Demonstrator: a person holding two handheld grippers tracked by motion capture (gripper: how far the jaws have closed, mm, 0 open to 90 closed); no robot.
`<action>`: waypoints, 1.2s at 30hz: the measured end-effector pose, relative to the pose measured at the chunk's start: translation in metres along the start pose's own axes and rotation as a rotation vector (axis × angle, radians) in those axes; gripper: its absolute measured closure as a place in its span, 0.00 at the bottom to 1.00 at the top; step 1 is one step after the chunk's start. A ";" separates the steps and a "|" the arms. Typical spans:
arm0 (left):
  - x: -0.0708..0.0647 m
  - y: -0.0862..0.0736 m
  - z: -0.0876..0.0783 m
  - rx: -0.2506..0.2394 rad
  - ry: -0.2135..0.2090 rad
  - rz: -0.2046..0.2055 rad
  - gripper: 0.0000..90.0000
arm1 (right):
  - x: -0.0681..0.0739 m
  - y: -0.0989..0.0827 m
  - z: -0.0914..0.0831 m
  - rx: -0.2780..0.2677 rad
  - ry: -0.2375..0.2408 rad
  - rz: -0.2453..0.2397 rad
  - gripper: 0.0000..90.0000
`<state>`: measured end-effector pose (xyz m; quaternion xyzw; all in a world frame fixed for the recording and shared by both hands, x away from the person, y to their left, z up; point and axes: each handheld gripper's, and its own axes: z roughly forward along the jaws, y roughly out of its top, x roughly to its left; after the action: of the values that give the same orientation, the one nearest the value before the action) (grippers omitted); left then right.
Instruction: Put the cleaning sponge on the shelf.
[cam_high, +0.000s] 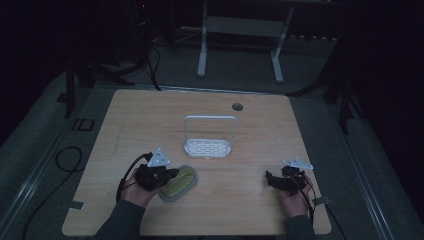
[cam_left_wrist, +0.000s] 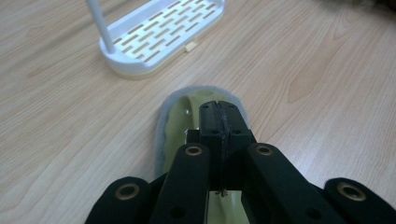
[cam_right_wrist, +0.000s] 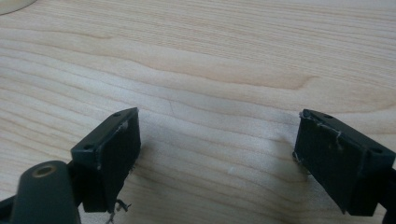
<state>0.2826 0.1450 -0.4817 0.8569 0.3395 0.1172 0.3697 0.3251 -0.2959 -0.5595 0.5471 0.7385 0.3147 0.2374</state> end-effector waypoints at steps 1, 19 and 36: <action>0.000 0.000 0.000 0.000 0.000 0.000 1.00 | 0.000 0.000 0.000 0.000 0.000 0.000 0.16; -0.013 0.008 0.037 0.087 -0.035 0.046 1.00 | 0.000 0.000 0.000 0.000 0.000 0.000 0.16; 0.009 -0.007 0.017 0.094 0.027 -0.019 1.00 | 0.000 0.000 0.000 0.000 0.000 0.000 0.16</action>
<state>0.2937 0.1452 -0.4988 0.8684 0.3577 0.1094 0.3256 0.3251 -0.2959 -0.5595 0.5471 0.7385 0.3145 0.2376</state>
